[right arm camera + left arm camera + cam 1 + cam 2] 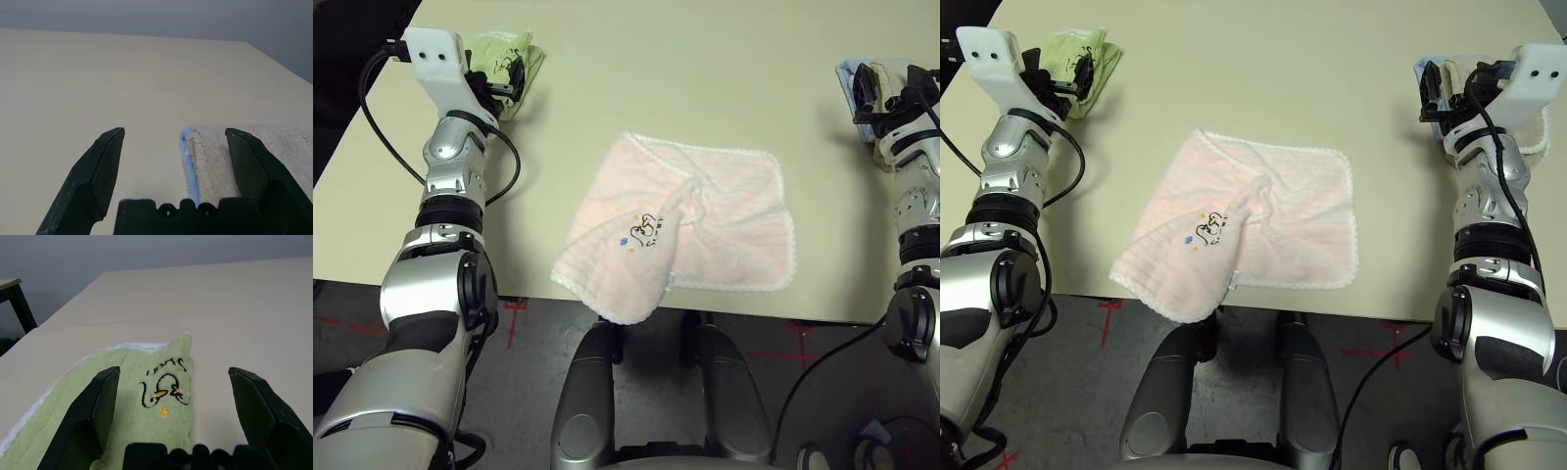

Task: Fold the towel and set it aside.

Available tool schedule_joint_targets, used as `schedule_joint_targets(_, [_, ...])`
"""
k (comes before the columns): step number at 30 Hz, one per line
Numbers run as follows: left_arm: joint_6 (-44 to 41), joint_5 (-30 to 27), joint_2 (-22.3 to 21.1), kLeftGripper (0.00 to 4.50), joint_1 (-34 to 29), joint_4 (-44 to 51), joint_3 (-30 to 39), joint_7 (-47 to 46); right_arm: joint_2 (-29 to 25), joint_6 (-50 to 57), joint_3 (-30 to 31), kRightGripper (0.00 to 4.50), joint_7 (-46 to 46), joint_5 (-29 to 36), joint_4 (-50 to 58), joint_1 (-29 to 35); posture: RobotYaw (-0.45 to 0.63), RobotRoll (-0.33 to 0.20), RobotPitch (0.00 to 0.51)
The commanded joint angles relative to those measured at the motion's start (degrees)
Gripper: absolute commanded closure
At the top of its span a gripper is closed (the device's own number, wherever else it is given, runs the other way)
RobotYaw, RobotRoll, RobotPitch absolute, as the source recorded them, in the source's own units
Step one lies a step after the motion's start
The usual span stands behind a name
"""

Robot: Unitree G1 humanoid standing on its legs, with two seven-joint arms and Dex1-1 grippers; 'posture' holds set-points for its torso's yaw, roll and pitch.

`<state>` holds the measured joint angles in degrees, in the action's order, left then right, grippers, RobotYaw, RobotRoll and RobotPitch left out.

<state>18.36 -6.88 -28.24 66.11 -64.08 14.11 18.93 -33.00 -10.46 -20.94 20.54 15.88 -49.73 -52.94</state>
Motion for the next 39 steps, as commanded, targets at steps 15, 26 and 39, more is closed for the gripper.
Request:
schedule_joint_targets(15, [-0.7,-0.4,-2.3,0.00,-1.2,-0.3,-0.3,8.7,4.5,2.5,0.3,0.01,-2.7,0.6,9.7,6.9,0.00,0.000,0.362])
schedule_joint_targets(26, [-3.9,-4.0,-3.4,0.00,3.9,-3.4,0.7,26.0,4.4,5.0,1.9,0.01,-0.1,0.2,8.9,3.5,0.03,0.000,0.371])
schedule_joint_targets(39, [-15.9,-3.2,-6.1,0.00,6.9,-2.3,-8.0,69.4,0.2,6.1,3.1,0.01,7.1,-0.6,7.7,2.8,-0.05,0.000,0.396])
